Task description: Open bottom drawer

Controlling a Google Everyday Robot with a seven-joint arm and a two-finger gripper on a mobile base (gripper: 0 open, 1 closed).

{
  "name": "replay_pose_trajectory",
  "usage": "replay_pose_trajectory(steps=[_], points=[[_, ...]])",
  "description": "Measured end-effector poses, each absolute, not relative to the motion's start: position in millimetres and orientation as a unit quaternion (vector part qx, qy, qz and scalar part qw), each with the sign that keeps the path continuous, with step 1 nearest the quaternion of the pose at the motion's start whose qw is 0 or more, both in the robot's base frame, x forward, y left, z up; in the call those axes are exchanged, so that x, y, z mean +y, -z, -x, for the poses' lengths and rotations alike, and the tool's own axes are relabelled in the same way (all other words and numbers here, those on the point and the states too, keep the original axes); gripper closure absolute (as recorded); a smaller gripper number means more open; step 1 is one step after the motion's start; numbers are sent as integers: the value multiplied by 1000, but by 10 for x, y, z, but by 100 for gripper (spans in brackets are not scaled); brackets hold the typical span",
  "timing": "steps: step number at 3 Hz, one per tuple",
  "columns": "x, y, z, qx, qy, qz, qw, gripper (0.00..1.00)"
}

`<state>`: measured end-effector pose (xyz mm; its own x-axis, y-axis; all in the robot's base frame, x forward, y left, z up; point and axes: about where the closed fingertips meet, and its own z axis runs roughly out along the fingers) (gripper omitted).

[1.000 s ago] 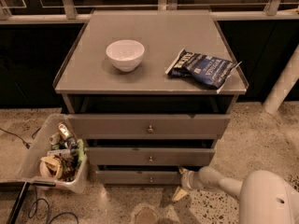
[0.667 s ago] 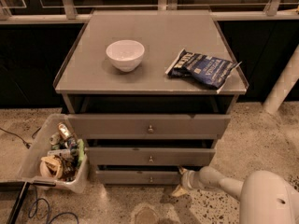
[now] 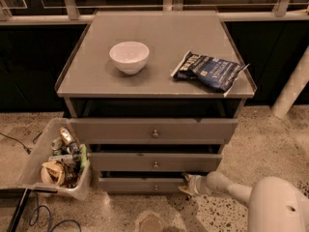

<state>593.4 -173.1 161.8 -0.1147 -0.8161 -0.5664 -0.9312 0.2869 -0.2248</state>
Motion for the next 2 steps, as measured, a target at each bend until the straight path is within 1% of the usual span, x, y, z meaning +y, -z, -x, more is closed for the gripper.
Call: replay_pose_trajectory(steps=[1, 2], points=[[-1730, -1617, -5934, 741, -93, 590, 308, 89], [-1730, -1618, -5934, 741, -93, 590, 308, 100]])
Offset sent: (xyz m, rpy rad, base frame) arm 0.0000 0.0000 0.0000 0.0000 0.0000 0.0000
